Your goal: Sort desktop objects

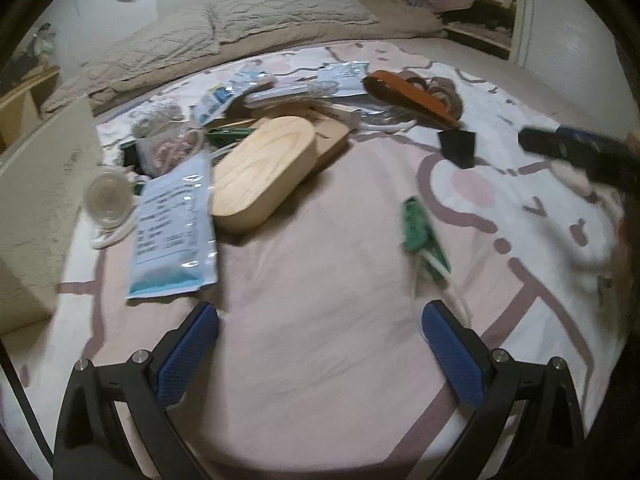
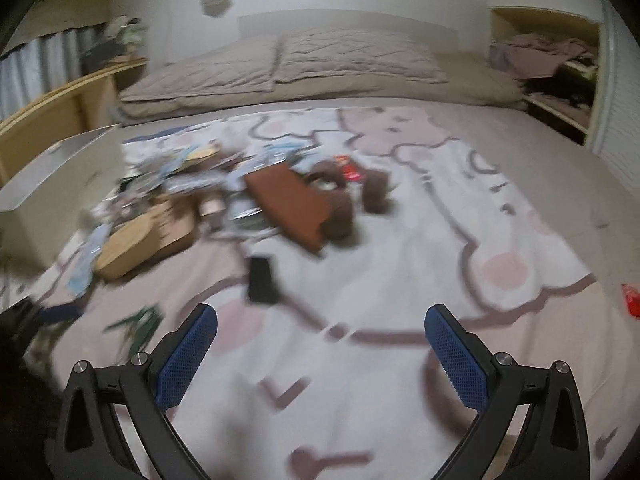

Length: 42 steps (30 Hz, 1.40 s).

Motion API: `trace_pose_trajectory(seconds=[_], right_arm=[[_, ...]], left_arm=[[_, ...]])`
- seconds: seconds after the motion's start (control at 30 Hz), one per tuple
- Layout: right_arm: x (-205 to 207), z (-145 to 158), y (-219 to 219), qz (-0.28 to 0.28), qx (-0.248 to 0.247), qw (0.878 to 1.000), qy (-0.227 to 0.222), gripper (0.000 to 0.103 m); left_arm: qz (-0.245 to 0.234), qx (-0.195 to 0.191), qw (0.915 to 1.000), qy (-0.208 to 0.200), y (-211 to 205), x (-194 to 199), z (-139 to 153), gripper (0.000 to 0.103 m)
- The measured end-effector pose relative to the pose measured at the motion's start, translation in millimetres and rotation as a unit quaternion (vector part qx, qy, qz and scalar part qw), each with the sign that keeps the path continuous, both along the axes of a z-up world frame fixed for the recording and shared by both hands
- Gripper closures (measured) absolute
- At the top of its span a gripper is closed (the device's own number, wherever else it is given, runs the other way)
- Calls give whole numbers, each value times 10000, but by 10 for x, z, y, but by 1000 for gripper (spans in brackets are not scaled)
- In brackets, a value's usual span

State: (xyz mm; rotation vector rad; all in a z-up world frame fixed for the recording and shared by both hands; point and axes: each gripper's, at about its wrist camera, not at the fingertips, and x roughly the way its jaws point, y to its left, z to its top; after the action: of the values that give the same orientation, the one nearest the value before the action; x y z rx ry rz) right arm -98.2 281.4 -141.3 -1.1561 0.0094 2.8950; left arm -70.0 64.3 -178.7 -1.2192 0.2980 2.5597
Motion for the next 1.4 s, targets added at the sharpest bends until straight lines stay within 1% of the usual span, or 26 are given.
trace_pose_trajectory(seconds=[0.13,0.23,0.27,0.4,0.5,0.63,0.73,0.87,0.93,1.03,1.13,1.33,1.4], right_arm=[[-194,-60,172,-239,92,9996,-137,0],[-312,-148,272,-327,21,9989,-327,0],[-361,-195,294,-303,-52,9985,-451,0],[-477,-311,318,-249,-164,9962,-813,0],[-535,-361,274,-187,-85,9947,-1010,0],[-595,-393,160,-54,116,9935,-1130,0],[-625,-435,75,18,360,9922,-1191,0],[-638,-423,55,63,370,9922,-1189,0],[-647,-424,16,111,457,9918,-1185,0],[-669,-414,-51,188,592,9913,-1163,0],[-652,-397,-152,316,682,9909,-1118,0],[-569,-376,-399,713,1008,9875,-982,0],[-530,-371,-446,835,1009,9866,-974,0]], left_arm=[[124,-340,9992,181,1,68,23,0],[118,-513,9983,247,-24,102,43,0],[124,-578,9979,257,-46,110,51,0],[173,-587,9981,93,-175,126,82,0],[319,-530,9981,-17,-319,142,103,0],[557,-635,9964,-49,-506,178,103,0],[717,-740,9947,-34,-630,180,116,0],[960,-961,9907,52,-797,194,143,0],[1071,-1042,9888,69,-874,197,143,0],[1277,-954,9872,16,-1022,226,144,0],[1506,-754,9857,-39,-1171,260,158,0],[1791,-411,9829,-124,-1330,261,193,0],[1843,-343,9822,-142,-1359,263,199,0]])
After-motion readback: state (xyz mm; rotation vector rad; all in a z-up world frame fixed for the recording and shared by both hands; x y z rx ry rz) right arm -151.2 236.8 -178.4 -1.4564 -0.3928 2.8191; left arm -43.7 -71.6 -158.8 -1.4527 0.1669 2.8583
